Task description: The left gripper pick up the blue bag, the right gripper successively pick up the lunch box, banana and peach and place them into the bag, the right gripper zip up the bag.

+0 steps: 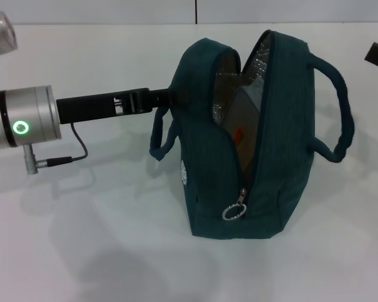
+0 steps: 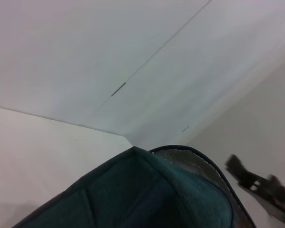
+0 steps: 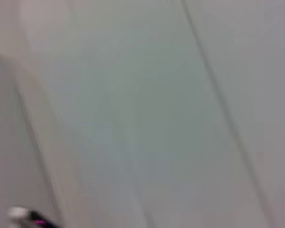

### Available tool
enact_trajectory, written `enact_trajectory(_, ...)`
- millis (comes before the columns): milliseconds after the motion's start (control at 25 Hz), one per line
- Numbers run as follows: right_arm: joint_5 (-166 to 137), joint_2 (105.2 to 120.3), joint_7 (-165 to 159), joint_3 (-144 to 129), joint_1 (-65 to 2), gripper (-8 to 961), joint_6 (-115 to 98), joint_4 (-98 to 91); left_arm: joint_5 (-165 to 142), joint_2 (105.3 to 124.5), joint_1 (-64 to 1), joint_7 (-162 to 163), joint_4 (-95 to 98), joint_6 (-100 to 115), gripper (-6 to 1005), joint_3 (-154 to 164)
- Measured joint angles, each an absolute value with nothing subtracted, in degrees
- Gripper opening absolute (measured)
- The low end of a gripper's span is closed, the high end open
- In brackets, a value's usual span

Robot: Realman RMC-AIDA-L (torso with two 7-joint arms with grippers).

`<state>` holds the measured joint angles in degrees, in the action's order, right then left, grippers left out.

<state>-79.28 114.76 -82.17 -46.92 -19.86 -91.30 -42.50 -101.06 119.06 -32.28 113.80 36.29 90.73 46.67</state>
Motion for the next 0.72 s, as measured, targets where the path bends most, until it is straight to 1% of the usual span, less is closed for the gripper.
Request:
enact_trajectory(40,-79.28,114.77,-82.24,-46.92,-19.98,720,-92.94,-42.38,-101.05,119.06,-32.20,113.80,36.30,90.51,64,46.67)
enact_trajectory(320,-83.10,114.67,-82.65,-48.84,-20.14,712,-114.86,-42.17,-101.07,118.98,-31.84,113.86,36.23,89.16,65,46.67)
enact_trajectory(400,-85.90,114.69,-82.59,-49.47,-20.17,710,-118.33,-42.14,-101.07,118.95,-31.83,113.93,36.22,88.85,65,46.67)
enact_trajectory(600,-93.89,115.07,-82.33,-52.91,-20.92,709,-117.86,-40.90,-101.08,119.09,-31.93,113.96,36.13,88.66,65,46.67)
enact_trajectory(720,-98.46,115.17,-82.31,-55.51,-23.89,709,-111.88,-35.45,-101.07,119.18,-31.90,113.99,36.12,88.67,65,46.67)
